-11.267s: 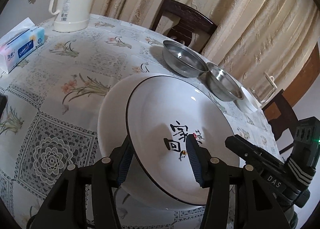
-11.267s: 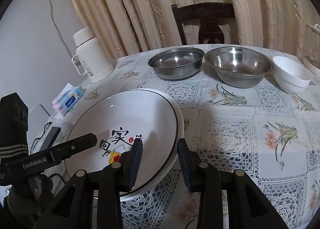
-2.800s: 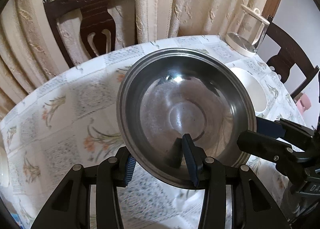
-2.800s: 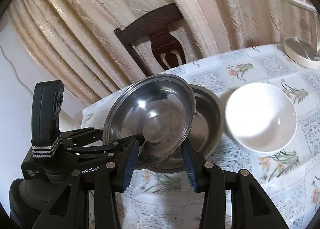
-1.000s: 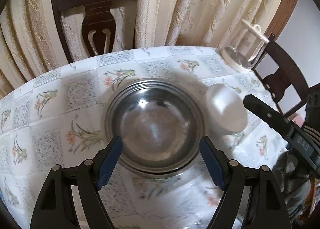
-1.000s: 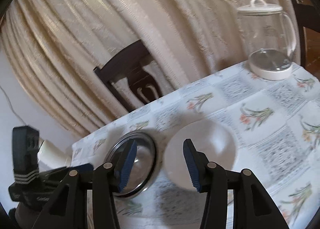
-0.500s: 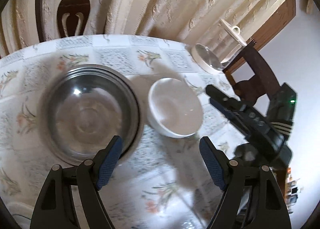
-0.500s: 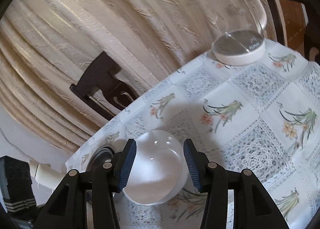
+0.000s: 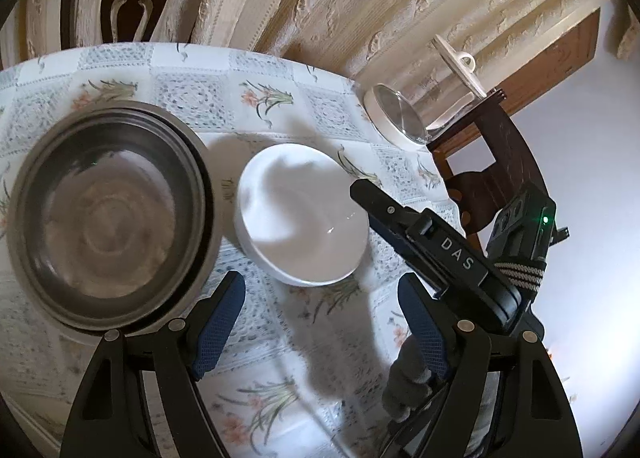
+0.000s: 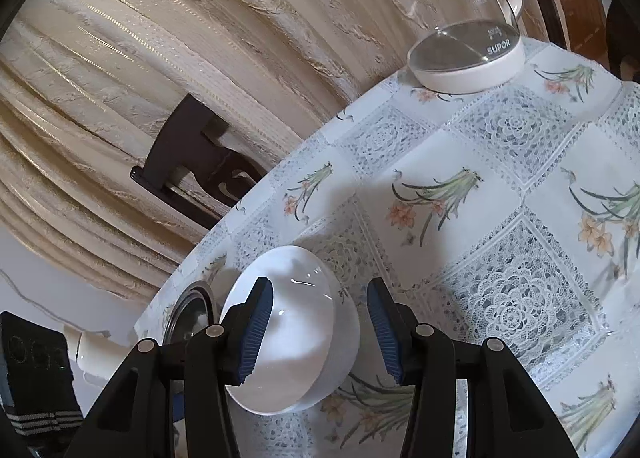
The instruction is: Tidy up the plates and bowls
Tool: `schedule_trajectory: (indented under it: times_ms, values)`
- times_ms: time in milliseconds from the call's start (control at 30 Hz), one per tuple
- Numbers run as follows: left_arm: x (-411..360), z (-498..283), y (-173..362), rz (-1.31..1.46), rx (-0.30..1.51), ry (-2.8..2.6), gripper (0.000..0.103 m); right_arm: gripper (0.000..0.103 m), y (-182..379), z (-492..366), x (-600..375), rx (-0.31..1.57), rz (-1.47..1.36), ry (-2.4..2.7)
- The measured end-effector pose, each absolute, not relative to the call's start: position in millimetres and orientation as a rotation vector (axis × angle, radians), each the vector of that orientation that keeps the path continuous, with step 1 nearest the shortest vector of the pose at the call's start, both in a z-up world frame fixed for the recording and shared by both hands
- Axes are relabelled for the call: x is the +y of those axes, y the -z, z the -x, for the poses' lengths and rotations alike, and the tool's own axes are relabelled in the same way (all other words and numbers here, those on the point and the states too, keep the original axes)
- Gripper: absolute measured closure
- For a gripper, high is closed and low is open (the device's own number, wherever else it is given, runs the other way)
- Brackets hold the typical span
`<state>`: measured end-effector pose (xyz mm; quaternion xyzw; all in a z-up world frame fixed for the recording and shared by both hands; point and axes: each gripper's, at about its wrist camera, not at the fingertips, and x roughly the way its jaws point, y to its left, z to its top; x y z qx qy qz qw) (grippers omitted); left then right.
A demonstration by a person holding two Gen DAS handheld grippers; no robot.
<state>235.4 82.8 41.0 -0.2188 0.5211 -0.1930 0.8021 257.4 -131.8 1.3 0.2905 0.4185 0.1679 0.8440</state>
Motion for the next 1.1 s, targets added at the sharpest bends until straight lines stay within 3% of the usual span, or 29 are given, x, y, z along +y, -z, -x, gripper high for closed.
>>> schedule_trajectory:
  times_ms: [333, 667, 1100]
  values:
    - [77.7, -252.9, -16.9, 0.504, 1.117, 0.368, 0.026, 0.052, 5.9, -262.6, -126.0, 0.904, -0.608, -0.373]
    - [84.4, -258.9, -12.2, 0.510, 1.086, 0.317, 0.043, 0.062, 16.2, -266.5, -125.5, 0.930, -0.635, -0.388]
    - [72.8, -268.3, -11.7, 0.386, 1.062, 0.262, 0.043, 0.067, 20.7, -266.2, -128.8, 0.948, -0.647, -0.374]
